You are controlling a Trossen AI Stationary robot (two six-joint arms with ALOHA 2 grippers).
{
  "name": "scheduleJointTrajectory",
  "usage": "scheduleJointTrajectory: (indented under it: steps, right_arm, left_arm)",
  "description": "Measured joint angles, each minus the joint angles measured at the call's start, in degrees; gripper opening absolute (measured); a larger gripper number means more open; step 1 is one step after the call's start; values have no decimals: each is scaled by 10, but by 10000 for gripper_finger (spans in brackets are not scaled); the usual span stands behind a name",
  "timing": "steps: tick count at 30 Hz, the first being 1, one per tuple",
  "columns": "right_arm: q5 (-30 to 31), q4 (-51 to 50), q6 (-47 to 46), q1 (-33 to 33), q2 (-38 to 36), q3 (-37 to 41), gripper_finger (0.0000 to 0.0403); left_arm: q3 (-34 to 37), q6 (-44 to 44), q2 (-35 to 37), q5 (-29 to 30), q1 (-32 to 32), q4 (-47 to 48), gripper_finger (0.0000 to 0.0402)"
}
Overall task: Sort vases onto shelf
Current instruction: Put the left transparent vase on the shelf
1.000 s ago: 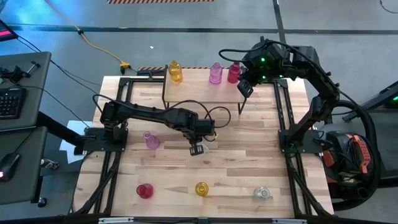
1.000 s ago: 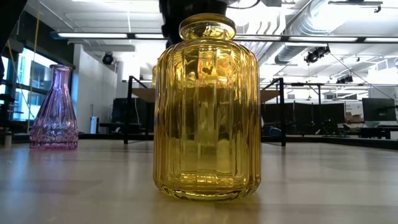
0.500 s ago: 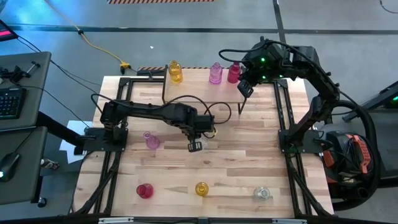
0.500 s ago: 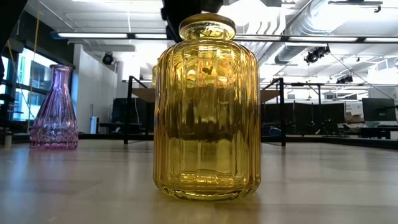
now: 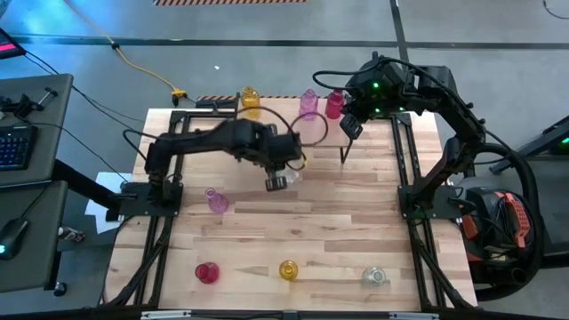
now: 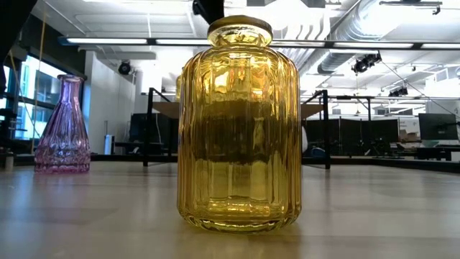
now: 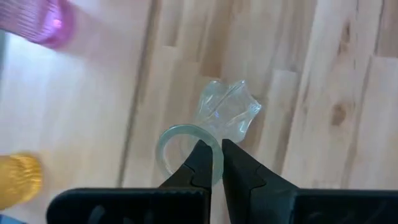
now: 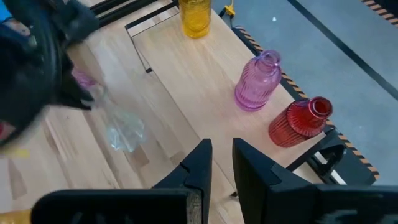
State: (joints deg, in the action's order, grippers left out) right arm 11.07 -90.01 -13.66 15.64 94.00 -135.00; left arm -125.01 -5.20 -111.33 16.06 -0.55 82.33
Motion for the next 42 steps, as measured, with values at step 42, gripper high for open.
scheduleJointTrajectory:
  steps: [42]
  right_arm:
    - [99,14,-56,1,0,62,46]
  left_arm:
    - [-99,434,-11,-6,-243,-42,5]
